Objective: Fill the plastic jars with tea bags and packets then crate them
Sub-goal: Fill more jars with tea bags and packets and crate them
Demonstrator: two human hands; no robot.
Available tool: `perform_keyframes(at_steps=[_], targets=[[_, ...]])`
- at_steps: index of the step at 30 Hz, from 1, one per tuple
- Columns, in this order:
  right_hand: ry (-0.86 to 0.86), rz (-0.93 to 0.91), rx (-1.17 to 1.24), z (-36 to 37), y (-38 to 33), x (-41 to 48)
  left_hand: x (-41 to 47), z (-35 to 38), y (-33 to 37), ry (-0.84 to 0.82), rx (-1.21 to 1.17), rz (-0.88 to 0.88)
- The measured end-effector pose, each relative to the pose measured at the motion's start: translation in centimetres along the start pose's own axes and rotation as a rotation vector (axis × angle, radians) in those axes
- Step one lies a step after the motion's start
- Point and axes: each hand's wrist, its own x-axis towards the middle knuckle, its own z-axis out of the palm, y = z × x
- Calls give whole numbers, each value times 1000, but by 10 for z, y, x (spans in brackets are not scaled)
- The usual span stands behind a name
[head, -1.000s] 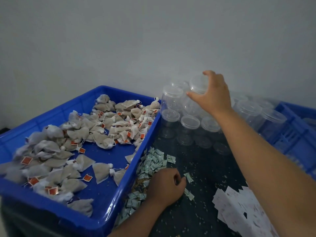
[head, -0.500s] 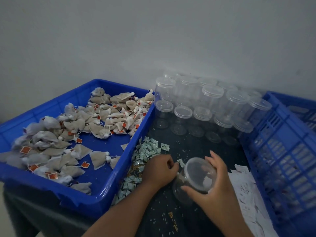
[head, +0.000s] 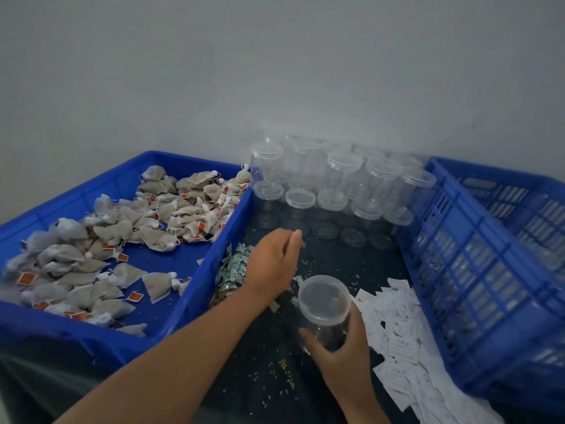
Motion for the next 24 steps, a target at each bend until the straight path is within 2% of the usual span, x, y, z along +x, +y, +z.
perform_keyframes(at_steps=[1,3,5,7,9,12,14,17,19,20,23,24], targets=[[11,7,52,-1,-2,0,5,-9,17,-64,-107,38],[12,5,108,-4,-6,0,9,-27,44,-344,-159,216],[-13,14,127,-6,-9,0,7,-40,59,-701,58,416],[-40,38,149,-7,-9,-2,3,-48,66,-907,303,535],[-35,22,117,-8,-7,-3,-1,-50,72,-928,405,579],[-11,2,112,-8,-3,-4,-11,-50,73,-826,489,624],[40,-37,44,-7,-1,-4,-18,-47,73,-741,507,512],[137,-147,-174,-5,5,-2,-32,-37,71,-595,502,209],[192,-225,-328,-2,11,-1,-31,-32,71,-560,466,-7],[213,-253,-393,0,12,-1,-29,-31,70,-578,479,-85],[246,-321,-520,3,13,-2,-20,-26,60,-739,613,-142],[246,-344,-548,4,14,-1,-18,-28,57,-782,495,-274]])
